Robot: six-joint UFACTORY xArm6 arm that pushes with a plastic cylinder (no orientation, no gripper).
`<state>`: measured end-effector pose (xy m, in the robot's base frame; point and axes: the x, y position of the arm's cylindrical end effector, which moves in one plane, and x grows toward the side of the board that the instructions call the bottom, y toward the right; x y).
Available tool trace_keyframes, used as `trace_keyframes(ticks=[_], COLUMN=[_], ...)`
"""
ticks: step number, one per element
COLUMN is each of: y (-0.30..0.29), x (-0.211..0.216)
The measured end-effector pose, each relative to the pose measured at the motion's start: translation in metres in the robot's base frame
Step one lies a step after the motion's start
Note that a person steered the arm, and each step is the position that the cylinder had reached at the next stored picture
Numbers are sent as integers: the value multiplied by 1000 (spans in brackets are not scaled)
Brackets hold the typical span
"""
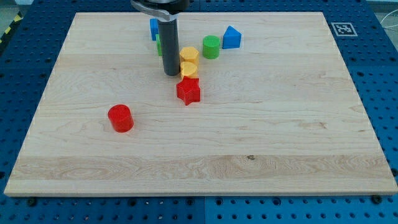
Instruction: Move the red circle up a bit
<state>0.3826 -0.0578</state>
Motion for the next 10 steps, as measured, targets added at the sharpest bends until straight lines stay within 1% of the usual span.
trace_keyframes(ticks=[1, 2, 3, 4, 6, 7, 8, 9, 10], y=[-3, -22, -69, -104, -120, -172, -235, -247, -247], x=[0, 0, 0, 0, 0, 0, 0, 3, 36])
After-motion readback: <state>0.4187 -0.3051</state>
